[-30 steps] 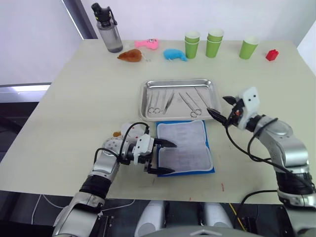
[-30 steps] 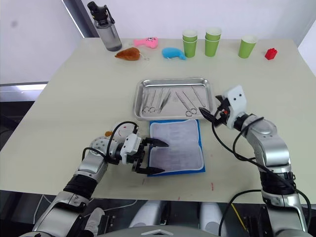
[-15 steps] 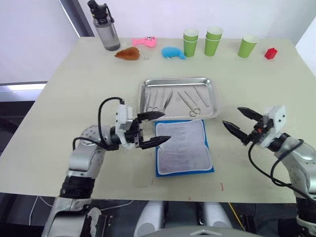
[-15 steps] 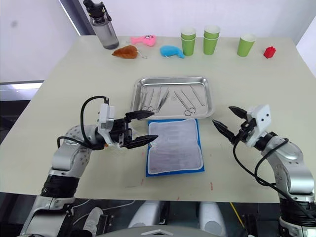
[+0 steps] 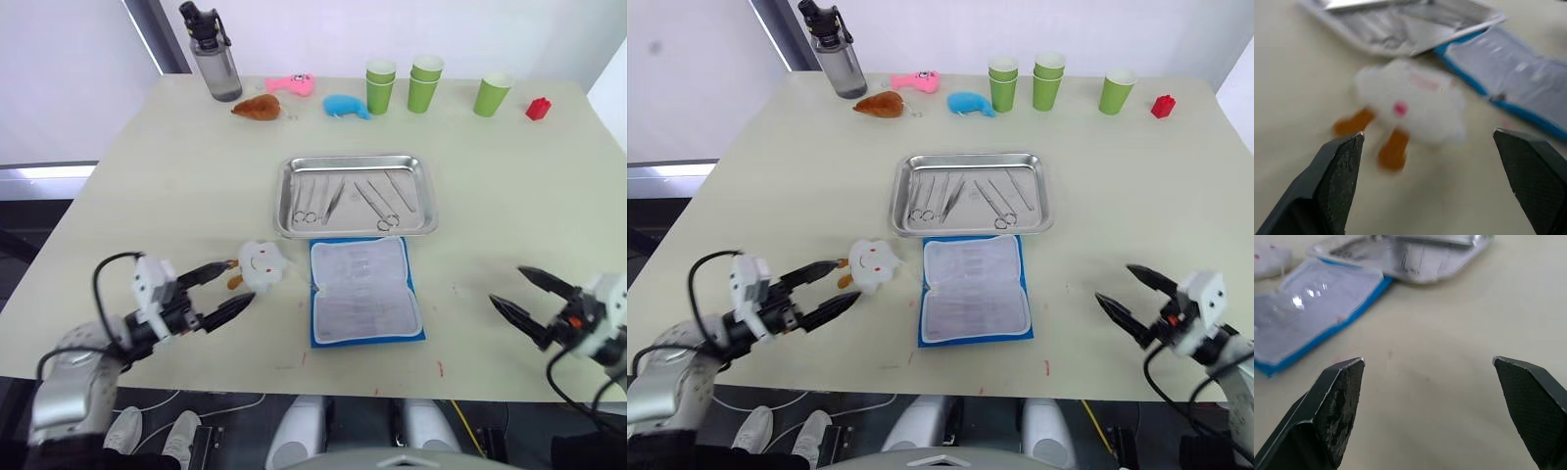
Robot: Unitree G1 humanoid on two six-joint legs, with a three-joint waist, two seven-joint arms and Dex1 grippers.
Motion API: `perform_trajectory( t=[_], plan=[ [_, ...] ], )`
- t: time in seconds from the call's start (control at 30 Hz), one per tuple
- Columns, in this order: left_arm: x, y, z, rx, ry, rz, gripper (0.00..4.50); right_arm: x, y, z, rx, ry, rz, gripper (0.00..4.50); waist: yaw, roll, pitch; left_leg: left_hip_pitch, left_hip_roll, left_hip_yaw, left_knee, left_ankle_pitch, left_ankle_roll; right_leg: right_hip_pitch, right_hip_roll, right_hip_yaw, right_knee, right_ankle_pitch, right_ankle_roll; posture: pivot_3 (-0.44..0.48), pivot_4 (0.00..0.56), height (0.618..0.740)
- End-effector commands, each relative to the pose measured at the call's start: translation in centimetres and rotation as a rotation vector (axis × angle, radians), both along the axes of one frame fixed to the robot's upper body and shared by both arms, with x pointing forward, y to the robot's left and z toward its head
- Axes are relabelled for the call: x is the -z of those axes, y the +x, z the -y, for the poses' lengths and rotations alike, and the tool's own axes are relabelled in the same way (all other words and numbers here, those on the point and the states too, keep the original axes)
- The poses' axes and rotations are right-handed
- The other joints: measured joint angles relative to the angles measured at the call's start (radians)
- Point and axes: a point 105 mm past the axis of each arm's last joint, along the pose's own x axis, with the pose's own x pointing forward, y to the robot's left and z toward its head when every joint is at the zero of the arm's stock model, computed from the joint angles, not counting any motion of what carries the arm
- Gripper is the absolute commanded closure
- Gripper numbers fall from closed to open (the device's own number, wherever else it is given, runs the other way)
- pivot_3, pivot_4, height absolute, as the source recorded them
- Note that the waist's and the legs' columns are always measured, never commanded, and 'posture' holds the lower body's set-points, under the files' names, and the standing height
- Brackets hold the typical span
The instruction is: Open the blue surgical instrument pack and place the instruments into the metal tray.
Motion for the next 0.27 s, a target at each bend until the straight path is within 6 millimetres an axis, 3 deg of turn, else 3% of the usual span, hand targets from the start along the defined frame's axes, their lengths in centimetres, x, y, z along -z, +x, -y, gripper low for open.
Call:
perform_trajectory(
  t=[0.03,0.27],
  plan=[
    [0.0,-0.5,-1.9,-0.107,0.077,0.005,0.0,-1.6,-0.9,1.0,0.007,-0.003,0.058,0.09,0.0,0.0,0.0,0.0,0.0,0.0,0.0,0.0,0.0,0.0,0.0,0.0,0.0,0.0,0.0,0.0,0.15,0.734],
    [1.2,-1.2,-2.9,-0.148,0.161,-0.025,0.0,-0.3,-3.0,2.6,0.06,-0.013,-0.004,0.09,0.009,-0.001,0.0,0.002,0.0,0.0,0.001,0.0,0.0,0.002,-0.001,0.001,0.001,0.0,0.0,0.0,0.15,0.734]
  ],
)
